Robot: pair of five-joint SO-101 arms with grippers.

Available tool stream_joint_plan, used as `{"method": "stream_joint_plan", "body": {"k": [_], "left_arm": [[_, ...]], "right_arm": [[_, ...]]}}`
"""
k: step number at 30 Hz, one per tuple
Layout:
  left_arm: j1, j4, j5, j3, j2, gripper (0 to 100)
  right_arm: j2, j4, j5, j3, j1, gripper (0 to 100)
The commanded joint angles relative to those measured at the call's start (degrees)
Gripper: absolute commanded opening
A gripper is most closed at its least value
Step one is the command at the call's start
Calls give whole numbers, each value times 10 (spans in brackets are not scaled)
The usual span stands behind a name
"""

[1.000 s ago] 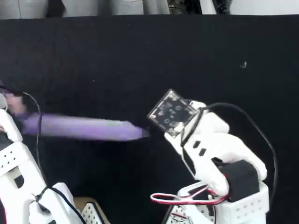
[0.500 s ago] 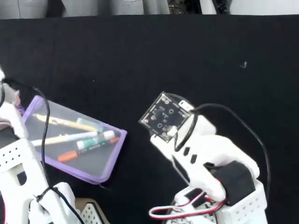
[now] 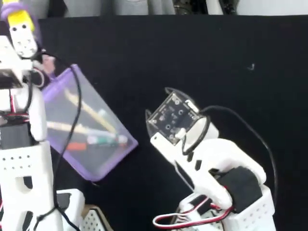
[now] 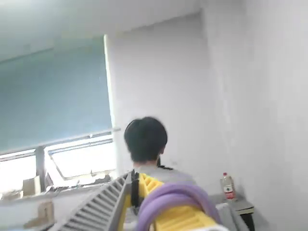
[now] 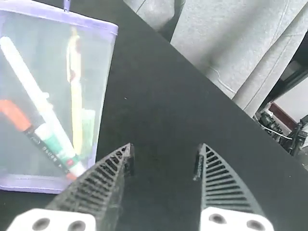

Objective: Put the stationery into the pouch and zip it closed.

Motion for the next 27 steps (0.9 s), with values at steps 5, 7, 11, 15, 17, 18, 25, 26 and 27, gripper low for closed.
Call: {"method": "stream_joint_plan", "body": {"k": [5, 7, 11, 15, 17, 18, 25, 26, 27], "left_arm": [[152, 138, -76, -235, -5, 30], [163, 141, -76, -257, -5, 30], [163, 143, -76, -267, -5, 30], [162, 167, -78, -269, 2, 30], [162, 176, -80, -273, 14, 30], [162, 176, -80, -273, 19, 30], [162, 179, -80, -345, 88, 30], [162, 179, -80, -360, 103, 30], [162, 180, -80, -373, 118, 30]], "right_arm": [[-38, -37, -5, -2, 90, 208], [-62, -37, -5, -2, 105, 208], [-110, -32, -5, -1, 113, 208], [-140, -33, -5, 23, 110, 208], [-147, -38, -6, 45, 104, 208], [-151, -38, -6, 56, 94, 208], [-179, -38, -77, 85, 33, 209], [-186, -38, -91, 83, 25, 209], [-196, -40, -110, 83, 18, 209]]}}
